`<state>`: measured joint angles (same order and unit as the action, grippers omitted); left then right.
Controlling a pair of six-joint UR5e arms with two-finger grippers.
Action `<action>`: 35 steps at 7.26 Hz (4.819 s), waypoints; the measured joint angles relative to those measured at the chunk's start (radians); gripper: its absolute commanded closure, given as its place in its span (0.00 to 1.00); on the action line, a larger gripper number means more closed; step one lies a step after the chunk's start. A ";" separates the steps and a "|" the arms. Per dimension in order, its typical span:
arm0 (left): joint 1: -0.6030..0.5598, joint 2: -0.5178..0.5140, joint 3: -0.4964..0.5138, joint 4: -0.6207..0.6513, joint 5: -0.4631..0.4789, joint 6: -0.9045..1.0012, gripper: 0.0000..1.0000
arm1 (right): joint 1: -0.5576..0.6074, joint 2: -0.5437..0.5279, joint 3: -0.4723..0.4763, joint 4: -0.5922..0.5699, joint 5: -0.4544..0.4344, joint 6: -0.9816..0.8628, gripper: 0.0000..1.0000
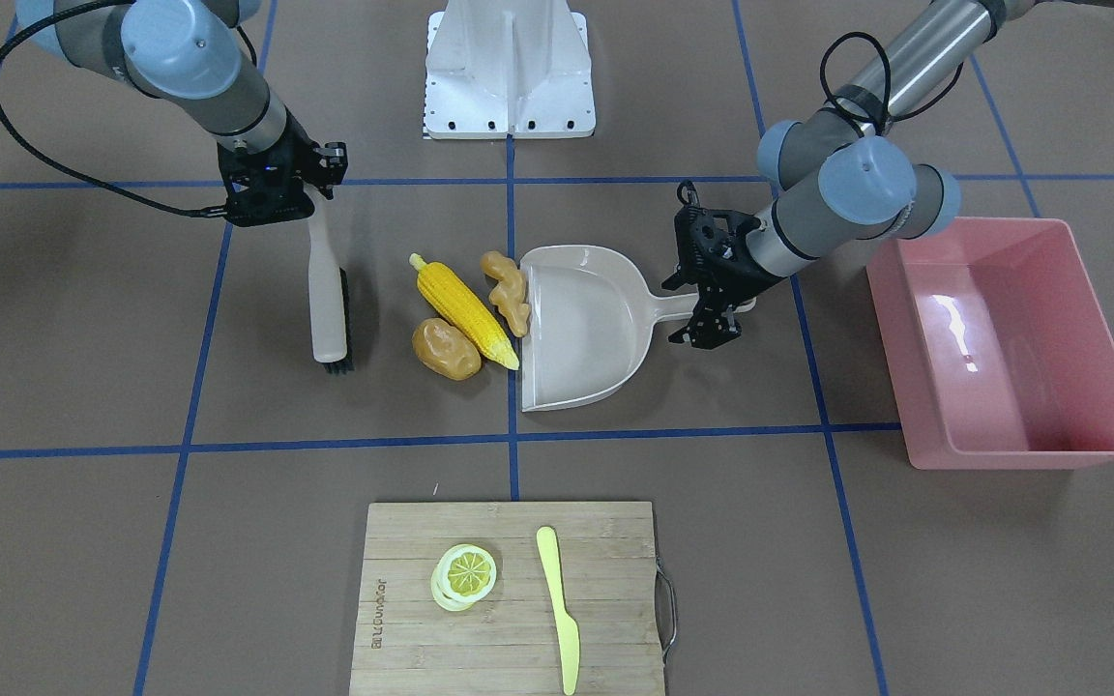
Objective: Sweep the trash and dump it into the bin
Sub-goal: 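Move the right gripper holding the brush toward the vegetables, then sweep the potato, corn and ginger into the dustpan with the right gripper's brush, then lift the brush away from the dustpan with the right gripper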
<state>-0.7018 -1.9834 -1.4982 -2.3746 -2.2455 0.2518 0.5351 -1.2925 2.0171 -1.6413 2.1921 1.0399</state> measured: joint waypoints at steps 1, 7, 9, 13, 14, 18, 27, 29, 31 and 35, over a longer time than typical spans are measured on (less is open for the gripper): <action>0.000 0.000 0.000 -0.001 0.000 0.000 0.20 | -0.023 0.020 -0.007 0.001 -0.013 0.013 1.00; 0.000 -0.002 -0.001 -0.002 0.001 -0.004 0.20 | -0.064 0.142 -0.114 0.002 -0.024 0.037 1.00; 0.000 -0.002 -0.002 -0.002 0.001 -0.005 0.20 | -0.076 0.211 -0.165 0.002 -0.021 0.052 1.00; 0.000 -0.002 -0.002 -0.002 0.002 -0.005 0.20 | -0.103 0.343 -0.255 0.002 -0.023 0.102 1.00; 0.000 -0.001 -0.002 -0.002 0.002 -0.005 0.20 | -0.103 0.368 -0.271 0.002 -0.024 0.103 1.00; -0.001 0.000 -0.001 -0.002 0.003 -0.004 0.20 | -0.103 0.485 -0.374 0.001 -0.021 0.106 1.00; -0.001 -0.002 -0.001 -0.002 0.003 -0.005 0.20 | 0.046 0.511 -0.395 -0.008 0.117 0.066 1.00; 0.000 -0.002 -0.001 -0.002 0.003 -0.005 0.31 | 0.102 0.395 -0.279 -0.035 0.126 0.062 1.00; -0.001 -0.002 -0.001 -0.002 0.003 -0.006 0.56 | 0.171 0.273 -0.142 -0.159 0.110 -0.012 1.00; -0.001 -0.002 -0.002 -0.002 0.003 -0.005 0.95 | 0.335 -0.085 0.038 -0.207 0.091 -0.286 1.00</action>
<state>-0.7025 -1.9850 -1.5000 -2.3761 -2.2427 0.2469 0.8705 -1.3776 2.0547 -1.8478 2.2827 0.7537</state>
